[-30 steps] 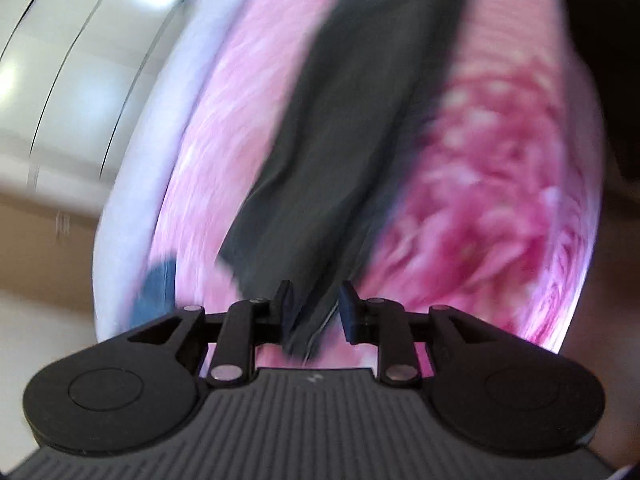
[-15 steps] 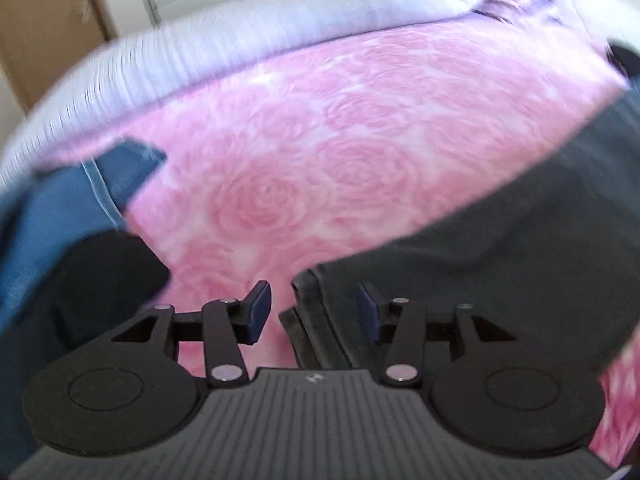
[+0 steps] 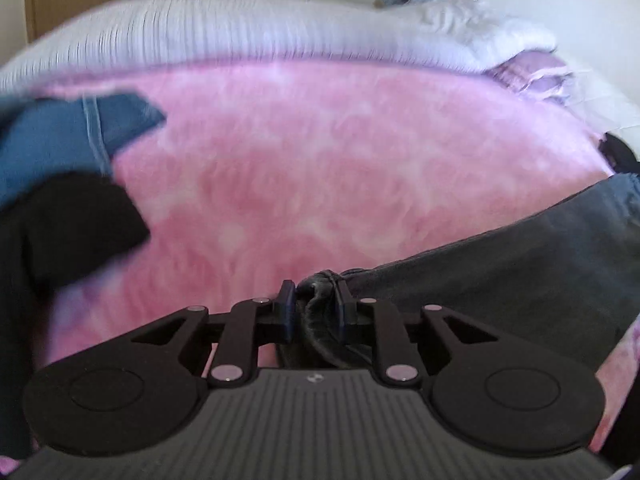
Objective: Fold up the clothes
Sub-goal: 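Lower the held jeans onto the bed with both grippers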
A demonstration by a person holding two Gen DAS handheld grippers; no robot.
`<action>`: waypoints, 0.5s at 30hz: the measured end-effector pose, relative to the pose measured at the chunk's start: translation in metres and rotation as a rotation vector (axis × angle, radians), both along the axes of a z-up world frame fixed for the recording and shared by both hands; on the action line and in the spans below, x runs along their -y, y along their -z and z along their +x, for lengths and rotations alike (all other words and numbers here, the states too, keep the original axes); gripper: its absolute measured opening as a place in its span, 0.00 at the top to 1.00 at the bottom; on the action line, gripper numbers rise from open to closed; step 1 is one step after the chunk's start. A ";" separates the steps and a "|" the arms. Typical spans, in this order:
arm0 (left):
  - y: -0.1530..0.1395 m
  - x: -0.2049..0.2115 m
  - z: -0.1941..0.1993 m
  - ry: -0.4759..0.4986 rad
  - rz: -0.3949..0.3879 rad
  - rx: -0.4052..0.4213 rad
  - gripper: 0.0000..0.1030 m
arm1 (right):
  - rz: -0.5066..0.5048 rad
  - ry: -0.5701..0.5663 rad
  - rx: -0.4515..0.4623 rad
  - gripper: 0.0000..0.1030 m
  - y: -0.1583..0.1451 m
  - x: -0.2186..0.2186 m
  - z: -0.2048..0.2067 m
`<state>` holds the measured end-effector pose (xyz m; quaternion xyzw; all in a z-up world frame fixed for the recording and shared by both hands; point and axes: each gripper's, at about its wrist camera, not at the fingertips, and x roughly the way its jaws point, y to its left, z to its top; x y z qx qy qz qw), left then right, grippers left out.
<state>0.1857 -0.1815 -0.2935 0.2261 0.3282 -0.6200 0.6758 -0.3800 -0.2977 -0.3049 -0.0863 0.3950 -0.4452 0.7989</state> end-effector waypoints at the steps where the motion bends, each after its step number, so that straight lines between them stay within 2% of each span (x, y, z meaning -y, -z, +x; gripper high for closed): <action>1: 0.006 0.002 0.000 -0.002 0.008 0.004 0.82 | 0.005 -0.008 -0.006 0.52 0.002 -0.001 0.003; 5: 0.006 0.003 0.000 -0.016 0.014 0.035 0.76 | 0.003 -0.014 0.009 0.52 -0.002 -0.012 0.004; 7: 0.003 0.002 0.000 -0.032 0.026 0.058 0.64 | 0.013 -0.006 0.037 0.51 -0.005 -0.016 -0.001; 9: -0.008 -0.004 -0.004 -0.052 0.011 0.105 0.64 | 0.030 0.037 0.066 0.50 -0.005 -0.018 -0.008; 12: -0.027 -0.019 -0.019 -0.041 -0.037 0.207 0.67 | 0.079 0.105 0.150 0.49 -0.006 -0.021 -0.022; 15: -0.044 -0.040 -0.044 0.019 -0.072 0.364 0.66 | 0.108 0.153 0.215 0.48 -0.010 -0.025 -0.032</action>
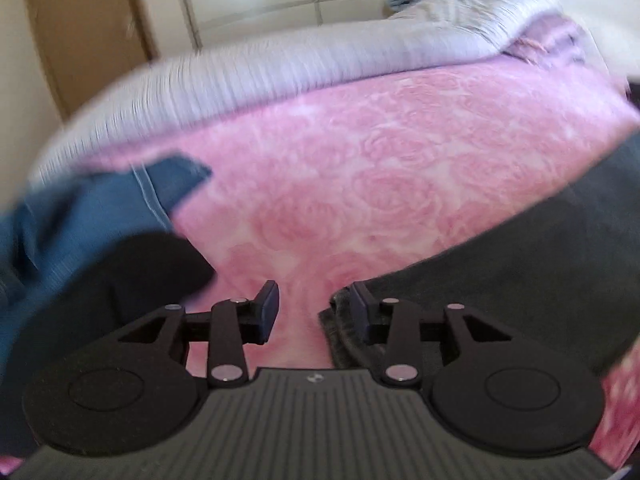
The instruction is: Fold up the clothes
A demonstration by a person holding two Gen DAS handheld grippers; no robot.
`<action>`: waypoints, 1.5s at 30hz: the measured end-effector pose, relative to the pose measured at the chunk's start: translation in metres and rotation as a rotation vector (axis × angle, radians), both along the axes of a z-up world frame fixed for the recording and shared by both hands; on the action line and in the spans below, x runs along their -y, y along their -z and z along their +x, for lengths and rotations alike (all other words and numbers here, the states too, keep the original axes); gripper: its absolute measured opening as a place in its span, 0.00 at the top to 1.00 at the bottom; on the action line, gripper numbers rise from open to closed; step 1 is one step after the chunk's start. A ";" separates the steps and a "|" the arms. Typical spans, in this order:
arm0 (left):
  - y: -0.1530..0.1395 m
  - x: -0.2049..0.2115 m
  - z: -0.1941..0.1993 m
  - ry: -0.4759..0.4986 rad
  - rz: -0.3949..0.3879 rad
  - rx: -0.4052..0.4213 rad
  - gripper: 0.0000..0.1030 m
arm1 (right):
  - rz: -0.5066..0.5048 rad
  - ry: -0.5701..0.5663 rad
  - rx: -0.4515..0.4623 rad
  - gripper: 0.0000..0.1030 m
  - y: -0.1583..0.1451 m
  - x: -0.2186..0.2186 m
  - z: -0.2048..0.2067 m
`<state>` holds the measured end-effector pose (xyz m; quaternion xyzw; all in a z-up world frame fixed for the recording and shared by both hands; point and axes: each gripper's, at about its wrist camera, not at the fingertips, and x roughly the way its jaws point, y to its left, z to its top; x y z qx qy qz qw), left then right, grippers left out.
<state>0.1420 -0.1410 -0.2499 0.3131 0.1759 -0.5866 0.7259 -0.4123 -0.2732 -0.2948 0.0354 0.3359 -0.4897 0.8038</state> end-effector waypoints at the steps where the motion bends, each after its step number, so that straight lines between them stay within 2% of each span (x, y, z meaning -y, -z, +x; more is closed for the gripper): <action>1: -0.003 -0.009 -0.010 0.029 -0.006 0.044 0.66 | 0.000 0.005 0.013 0.47 -0.002 -0.003 -0.003; 3: -0.007 -0.028 -0.031 0.097 -0.010 0.125 0.66 | 0.001 0.007 0.034 0.46 -0.004 -0.007 -0.006; 6: -0.001 -0.048 -0.061 0.220 0.007 0.146 0.65 | 0.012 -0.010 0.043 0.46 -0.004 -0.009 -0.007; 8: 0.014 -0.050 -0.074 0.265 0.069 0.143 0.63 | 0.020 -0.023 0.047 0.45 -0.003 -0.011 -0.007; 10: 0.036 -0.045 -0.081 0.258 0.172 0.160 0.64 | 0.026 -0.033 0.052 0.45 -0.003 -0.012 -0.008; 11: 0.043 -0.045 -0.080 0.254 0.195 0.163 0.64 | 0.027 -0.028 0.061 0.45 -0.004 -0.012 -0.010; 15: 0.028 -0.045 -0.088 0.232 0.175 0.176 0.65 | 0.009 0.037 0.087 0.44 -0.008 -0.015 -0.024; 19: 0.003 -0.039 -0.130 0.333 0.090 0.257 0.63 | 0.046 0.156 0.123 0.42 -0.001 -0.009 -0.045; 23: -0.001 -0.018 -0.221 0.598 -0.002 0.303 0.60 | 0.107 0.240 0.211 0.42 0.004 0.000 -0.063; 28: 0.026 0.003 -0.355 0.974 -0.117 0.416 0.47 | 0.126 0.278 0.259 0.41 0.001 -0.002 -0.078; 31: 0.054 0.013 -0.424 1.164 -0.165 0.543 0.44 | 0.135 0.298 0.281 0.41 -0.001 -0.006 -0.088; 33: 0.076 0.022 -0.456 1.251 -0.200 0.677 0.44 | 0.133 0.311 0.288 0.41 -0.003 -0.009 -0.093; 34: 0.081 0.028 -0.465 1.276 -0.208 0.715 0.46 | 0.130 0.317 0.288 0.41 -0.004 -0.011 -0.095; 35: 0.079 0.035 -0.469 1.283 -0.202 0.705 0.50 | 0.126 0.324 0.287 0.41 -0.004 -0.012 -0.097; 37: 0.076 0.050 -0.476 1.297 -0.188 0.685 0.88 | 0.127 0.333 0.281 0.41 -0.006 -0.013 -0.101; 38: 0.074 0.058 -0.480 1.304 -0.181 0.675 0.89 | 0.126 0.333 0.278 0.40 -0.006 -0.013 -0.102; 39: 0.067 0.067 -0.480 1.297 -0.166 0.616 0.93 | 0.123 0.330 0.274 0.40 -0.007 -0.013 -0.102; 41: 0.040 0.095 -0.466 1.220 -0.117 0.385 0.96 | 0.118 0.312 0.273 0.40 -0.008 -0.011 -0.098; 43: 0.021 0.125 -0.448 1.128 -0.080 0.189 0.96 | 0.116 0.285 0.275 0.39 -0.007 -0.008 -0.092; 45: 0.009 0.150 -0.435 1.057 -0.039 0.031 0.96 | 0.124 0.246 0.281 0.35 -0.004 -0.001 -0.078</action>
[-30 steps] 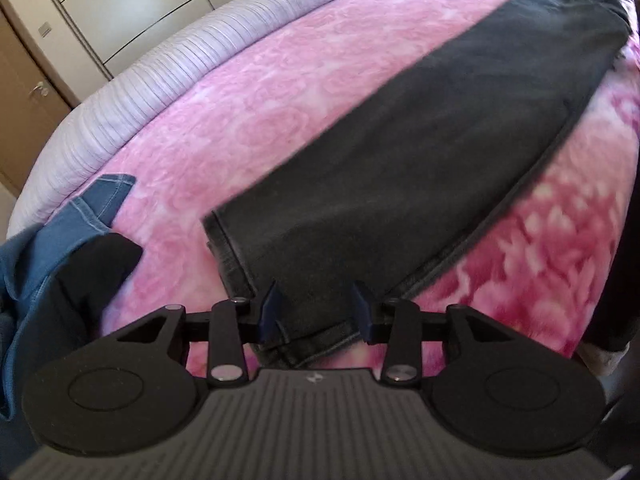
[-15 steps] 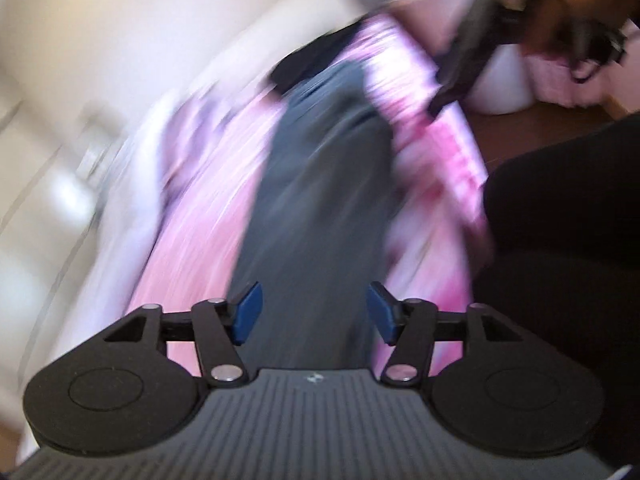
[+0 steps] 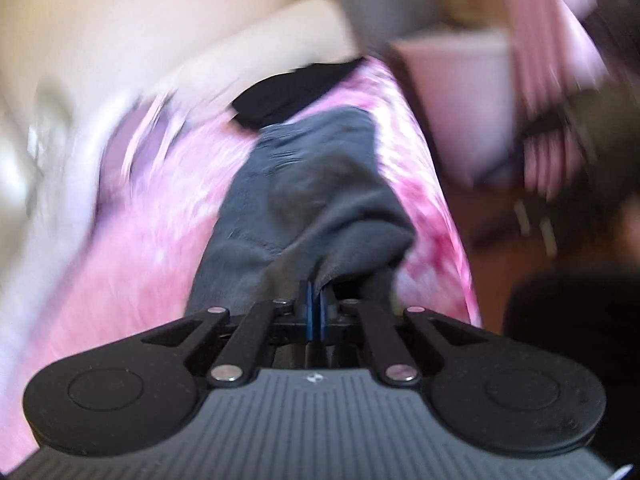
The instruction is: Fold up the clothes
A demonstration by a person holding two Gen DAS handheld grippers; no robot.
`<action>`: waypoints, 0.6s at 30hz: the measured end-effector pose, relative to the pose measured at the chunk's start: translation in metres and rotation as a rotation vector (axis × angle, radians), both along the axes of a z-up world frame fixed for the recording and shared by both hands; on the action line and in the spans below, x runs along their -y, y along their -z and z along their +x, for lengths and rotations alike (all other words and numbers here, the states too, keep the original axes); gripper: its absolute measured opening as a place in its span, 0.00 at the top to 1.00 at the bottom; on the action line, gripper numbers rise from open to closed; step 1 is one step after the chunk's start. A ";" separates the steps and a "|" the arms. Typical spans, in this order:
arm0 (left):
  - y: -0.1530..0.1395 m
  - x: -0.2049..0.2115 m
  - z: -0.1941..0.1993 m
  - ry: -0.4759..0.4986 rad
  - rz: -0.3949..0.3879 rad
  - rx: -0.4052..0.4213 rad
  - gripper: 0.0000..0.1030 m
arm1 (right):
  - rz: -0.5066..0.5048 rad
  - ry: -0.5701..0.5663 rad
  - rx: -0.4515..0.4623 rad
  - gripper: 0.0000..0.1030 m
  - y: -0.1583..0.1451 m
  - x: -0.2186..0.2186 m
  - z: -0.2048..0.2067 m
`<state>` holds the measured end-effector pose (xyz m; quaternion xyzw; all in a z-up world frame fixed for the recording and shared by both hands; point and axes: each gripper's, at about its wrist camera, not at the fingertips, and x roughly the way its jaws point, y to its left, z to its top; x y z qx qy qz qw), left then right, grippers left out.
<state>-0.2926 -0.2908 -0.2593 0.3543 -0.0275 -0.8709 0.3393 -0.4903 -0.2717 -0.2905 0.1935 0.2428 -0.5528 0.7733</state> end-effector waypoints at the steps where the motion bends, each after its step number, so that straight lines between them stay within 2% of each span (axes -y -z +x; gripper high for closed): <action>1: -0.003 0.010 0.006 -0.025 0.049 -0.043 0.96 | 0.001 -0.021 0.006 0.34 0.001 0.004 0.008; 3: -0.007 0.023 0.016 -0.060 0.110 -0.101 0.96 | -0.002 -0.056 0.021 0.31 0.004 0.013 0.025; 5: -0.007 0.026 0.018 -0.066 0.129 -0.120 0.96 | -0.007 -0.055 0.038 0.30 0.006 0.023 0.038; 10: -0.006 0.035 0.019 -0.065 0.143 -0.145 0.96 | 0.010 0.070 0.130 0.28 0.009 0.050 0.047; 13: -0.008 0.042 0.027 -0.080 0.163 -0.175 0.97 | -0.024 0.135 0.072 0.27 0.015 0.061 0.052; 18: -0.004 0.045 0.026 -0.077 0.154 -0.162 0.96 | -0.107 0.121 -0.018 0.25 0.021 0.068 0.051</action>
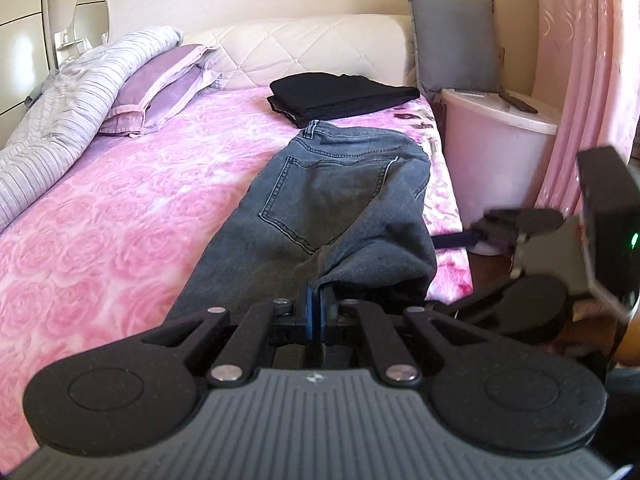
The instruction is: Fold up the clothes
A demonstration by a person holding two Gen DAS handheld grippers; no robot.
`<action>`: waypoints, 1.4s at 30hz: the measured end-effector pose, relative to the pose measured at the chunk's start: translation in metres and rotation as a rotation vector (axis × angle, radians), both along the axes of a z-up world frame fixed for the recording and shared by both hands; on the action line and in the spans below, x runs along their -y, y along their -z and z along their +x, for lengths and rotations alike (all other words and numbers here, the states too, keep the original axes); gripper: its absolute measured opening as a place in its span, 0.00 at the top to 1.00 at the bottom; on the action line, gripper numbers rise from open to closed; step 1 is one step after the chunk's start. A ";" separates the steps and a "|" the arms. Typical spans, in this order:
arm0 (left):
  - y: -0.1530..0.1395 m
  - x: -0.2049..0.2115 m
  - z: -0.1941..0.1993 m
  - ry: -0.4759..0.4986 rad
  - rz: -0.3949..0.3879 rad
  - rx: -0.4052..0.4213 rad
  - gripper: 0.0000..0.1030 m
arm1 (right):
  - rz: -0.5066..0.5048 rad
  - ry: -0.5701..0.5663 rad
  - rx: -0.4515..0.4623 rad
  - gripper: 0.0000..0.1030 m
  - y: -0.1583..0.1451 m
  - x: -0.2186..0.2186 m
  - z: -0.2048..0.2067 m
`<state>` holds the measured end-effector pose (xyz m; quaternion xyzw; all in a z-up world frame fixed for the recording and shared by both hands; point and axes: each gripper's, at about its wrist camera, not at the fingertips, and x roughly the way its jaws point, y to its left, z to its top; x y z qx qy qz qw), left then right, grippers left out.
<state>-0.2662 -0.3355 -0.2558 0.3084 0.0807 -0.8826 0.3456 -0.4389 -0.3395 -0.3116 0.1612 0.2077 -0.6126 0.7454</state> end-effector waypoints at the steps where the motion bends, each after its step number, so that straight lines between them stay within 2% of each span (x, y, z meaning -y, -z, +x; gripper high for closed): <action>1: 0.001 -0.002 0.000 0.011 -0.004 0.004 0.96 | -0.033 0.024 -0.016 0.26 -0.005 -0.004 -0.003; 3: 0.002 -0.008 -0.003 0.046 -0.014 0.012 0.95 | -0.080 0.071 -0.018 0.26 -0.016 -0.012 -0.012; 6: 0.006 -0.020 -0.012 0.074 -0.051 0.047 0.96 | -0.094 0.075 -0.066 0.29 -0.023 -0.019 -0.016; 8: 0.008 -0.027 -0.015 0.089 -0.077 0.066 0.97 | -0.083 0.062 -0.065 0.31 -0.019 -0.020 -0.011; 11: 0.009 -0.034 -0.016 0.115 -0.102 0.082 0.96 | -0.044 0.009 -0.133 0.32 -0.005 -0.013 0.002; 13: 0.012 -0.043 -0.021 0.142 -0.162 0.148 0.96 | -0.004 -0.029 -0.233 0.52 0.006 -0.004 0.004; 14: 0.015 -0.049 -0.024 0.164 -0.198 0.189 0.96 | -0.002 -0.043 -0.273 0.57 0.005 -0.006 0.000; 17: 0.027 -0.072 -0.036 0.265 -0.298 0.298 0.96 | -0.052 -0.057 -0.376 0.57 -0.014 -0.031 -0.011; 21: 0.056 -0.096 -0.051 0.379 -0.389 0.441 0.95 | 0.019 -0.107 -0.482 0.57 -0.004 -0.049 -0.014; 25: 0.078 -0.114 -0.056 0.437 -0.405 0.506 0.96 | 0.072 -0.076 -0.429 0.57 0.009 -0.053 -0.022; 29: 0.080 -0.121 -0.052 0.441 -0.378 0.503 0.95 | 0.120 -0.038 -0.319 0.56 0.006 -0.062 -0.039; 31: 0.072 -0.119 -0.046 0.417 -0.337 0.459 0.94 | 0.131 -0.030 -0.233 0.56 -0.002 -0.071 -0.049; 34: 0.052 -0.109 -0.030 0.357 -0.233 0.321 0.92 | 0.113 -0.028 -0.103 0.56 -0.019 -0.082 -0.065; 38: 0.028 -0.088 -0.008 0.267 -0.158 0.173 0.92 | 0.060 -0.004 0.058 0.56 -0.040 -0.068 -0.085; 40: 0.024 -0.076 -0.002 0.198 -0.151 0.160 0.92 | 0.052 -0.001 0.105 0.56 -0.049 -0.051 -0.090; 42: 0.027 -0.061 -0.001 0.137 -0.146 0.176 0.92 | 0.038 -0.013 0.105 0.56 -0.053 -0.031 -0.089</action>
